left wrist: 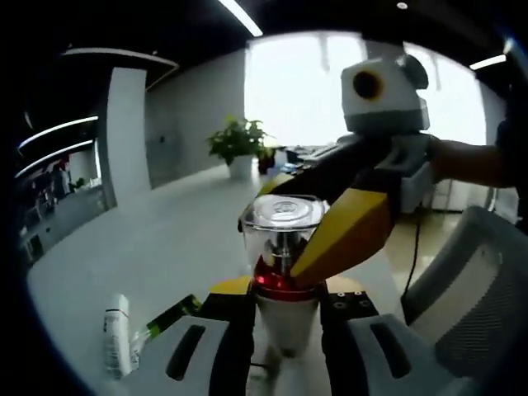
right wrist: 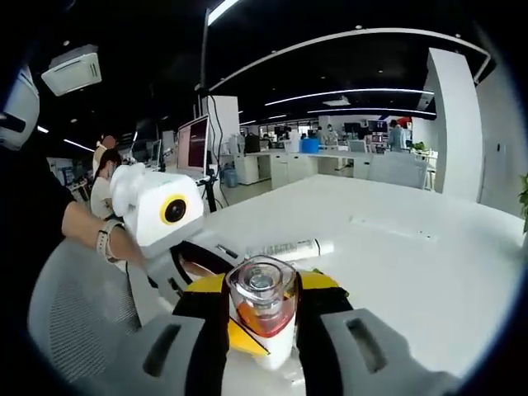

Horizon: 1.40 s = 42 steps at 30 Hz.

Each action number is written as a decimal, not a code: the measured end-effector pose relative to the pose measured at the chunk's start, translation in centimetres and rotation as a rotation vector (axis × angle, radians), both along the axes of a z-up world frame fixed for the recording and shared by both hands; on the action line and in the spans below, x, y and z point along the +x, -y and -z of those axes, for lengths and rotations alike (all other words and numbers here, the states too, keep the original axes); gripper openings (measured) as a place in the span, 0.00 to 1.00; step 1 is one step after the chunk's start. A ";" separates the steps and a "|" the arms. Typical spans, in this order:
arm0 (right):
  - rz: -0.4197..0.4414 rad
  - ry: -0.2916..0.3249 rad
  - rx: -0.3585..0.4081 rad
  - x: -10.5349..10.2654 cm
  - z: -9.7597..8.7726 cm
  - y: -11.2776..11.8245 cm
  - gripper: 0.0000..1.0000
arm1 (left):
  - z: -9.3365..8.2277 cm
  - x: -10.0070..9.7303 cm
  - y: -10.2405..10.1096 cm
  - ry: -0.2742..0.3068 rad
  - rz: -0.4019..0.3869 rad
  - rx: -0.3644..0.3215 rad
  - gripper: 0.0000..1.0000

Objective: Arrange the skincare products in the storage area until every visible bottle or jar stands upright without overlapping.

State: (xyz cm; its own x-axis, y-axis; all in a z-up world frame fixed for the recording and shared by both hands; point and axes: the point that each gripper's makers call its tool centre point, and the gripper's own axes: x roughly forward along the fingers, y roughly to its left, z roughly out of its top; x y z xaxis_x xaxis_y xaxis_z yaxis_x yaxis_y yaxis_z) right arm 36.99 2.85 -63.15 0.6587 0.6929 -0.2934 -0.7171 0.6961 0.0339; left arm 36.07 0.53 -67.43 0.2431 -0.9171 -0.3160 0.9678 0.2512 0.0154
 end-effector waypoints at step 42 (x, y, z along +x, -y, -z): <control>0.077 -0.007 -0.045 -0.5 -1.0 0.5 0.56 | -3.1 -0.7 -15.4 -0.088 -0.353 0.133 0.86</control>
